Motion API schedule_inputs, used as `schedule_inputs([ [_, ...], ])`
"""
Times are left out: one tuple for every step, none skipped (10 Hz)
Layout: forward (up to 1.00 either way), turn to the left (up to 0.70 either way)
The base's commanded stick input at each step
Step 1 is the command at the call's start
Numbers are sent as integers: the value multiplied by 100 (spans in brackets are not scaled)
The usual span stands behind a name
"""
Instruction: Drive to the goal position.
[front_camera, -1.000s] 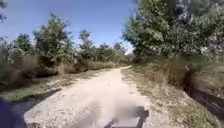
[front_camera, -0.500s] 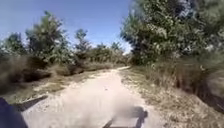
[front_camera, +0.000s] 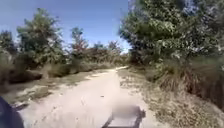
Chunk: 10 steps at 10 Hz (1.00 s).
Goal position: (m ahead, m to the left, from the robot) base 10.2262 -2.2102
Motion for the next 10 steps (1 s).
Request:
schedule_inputs([
  [70,18],
  [70,0],
  [70,0],
  [70,0],
  [70,0],
  [70,0],
  [70,0],
  [70,0],
  [70,17],
  [70,27],
])
